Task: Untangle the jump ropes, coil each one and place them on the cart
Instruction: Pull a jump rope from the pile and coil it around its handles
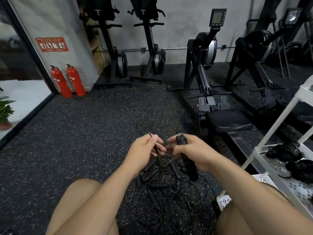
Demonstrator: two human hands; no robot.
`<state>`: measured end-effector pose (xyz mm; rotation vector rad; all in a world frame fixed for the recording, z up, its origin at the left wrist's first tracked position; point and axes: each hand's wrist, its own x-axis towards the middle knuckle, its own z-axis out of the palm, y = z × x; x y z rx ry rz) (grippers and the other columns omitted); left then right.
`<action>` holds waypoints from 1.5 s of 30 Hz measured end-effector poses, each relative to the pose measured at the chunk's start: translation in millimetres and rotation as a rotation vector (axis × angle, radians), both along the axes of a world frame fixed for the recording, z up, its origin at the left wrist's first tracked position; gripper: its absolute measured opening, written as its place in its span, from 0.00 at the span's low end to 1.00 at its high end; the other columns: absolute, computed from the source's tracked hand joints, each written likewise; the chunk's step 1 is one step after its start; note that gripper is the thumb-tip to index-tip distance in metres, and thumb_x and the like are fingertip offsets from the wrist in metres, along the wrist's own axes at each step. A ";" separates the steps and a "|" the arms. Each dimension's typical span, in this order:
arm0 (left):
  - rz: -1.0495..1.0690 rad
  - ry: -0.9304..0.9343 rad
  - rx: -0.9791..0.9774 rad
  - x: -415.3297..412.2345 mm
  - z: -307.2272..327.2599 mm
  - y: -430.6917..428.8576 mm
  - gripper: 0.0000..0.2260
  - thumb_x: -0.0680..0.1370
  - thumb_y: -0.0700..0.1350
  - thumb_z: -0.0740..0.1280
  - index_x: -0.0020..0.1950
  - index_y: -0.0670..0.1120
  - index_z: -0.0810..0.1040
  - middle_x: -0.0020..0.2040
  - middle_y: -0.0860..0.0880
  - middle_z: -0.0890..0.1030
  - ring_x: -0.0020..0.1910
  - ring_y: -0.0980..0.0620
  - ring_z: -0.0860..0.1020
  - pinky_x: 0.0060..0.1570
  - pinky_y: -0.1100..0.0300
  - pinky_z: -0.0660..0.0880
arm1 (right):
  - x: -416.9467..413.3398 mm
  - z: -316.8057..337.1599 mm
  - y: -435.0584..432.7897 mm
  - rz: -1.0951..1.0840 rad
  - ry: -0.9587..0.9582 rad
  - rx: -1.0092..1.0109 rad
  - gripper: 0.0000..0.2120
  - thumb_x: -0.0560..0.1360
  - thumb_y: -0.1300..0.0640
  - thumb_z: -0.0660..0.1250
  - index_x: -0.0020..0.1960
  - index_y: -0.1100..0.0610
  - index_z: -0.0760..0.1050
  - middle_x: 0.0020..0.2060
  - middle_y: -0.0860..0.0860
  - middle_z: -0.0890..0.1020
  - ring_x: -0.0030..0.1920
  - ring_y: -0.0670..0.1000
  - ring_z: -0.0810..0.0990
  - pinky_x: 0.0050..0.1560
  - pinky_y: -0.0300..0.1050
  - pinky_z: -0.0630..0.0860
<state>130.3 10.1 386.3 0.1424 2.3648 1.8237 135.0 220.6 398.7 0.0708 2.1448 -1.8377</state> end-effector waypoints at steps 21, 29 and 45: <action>-0.214 -0.258 0.192 -14.9 -7.1 7.5 0.24 0.90 0.57 0.50 0.69 0.47 0.81 0.62 0.46 0.87 0.65 0.46 0.84 0.71 0.44 0.75 | 15.8 36.7 -7.3 -0.132 0.138 -0.249 0.07 0.80 0.65 0.74 0.55 0.63 0.78 0.47 0.65 0.88 0.38 0.55 0.85 0.38 0.45 0.82; -0.511 -0.180 -0.459 21.0 -48.4 39.2 0.08 0.84 0.58 0.68 0.61 0.64 0.83 0.55 0.58 0.88 0.53 0.52 0.85 0.56 0.55 0.77 | 2.5 50.9 19.7 -0.272 0.117 -0.566 0.04 0.81 0.65 0.72 0.51 0.60 0.77 0.49 0.62 0.88 0.38 0.49 0.84 0.36 0.39 0.80; -0.097 -0.044 0.026 8.3 12.0 18.0 0.14 0.90 0.46 0.59 0.59 0.42 0.84 0.49 0.46 0.90 0.50 0.47 0.88 0.56 0.47 0.82 | 4.9 12.5 25.8 0.124 -0.055 0.108 0.19 0.72 0.66 0.75 0.59 0.51 0.86 0.53 0.58 0.89 0.50 0.56 0.86 0.57 0.57 0.82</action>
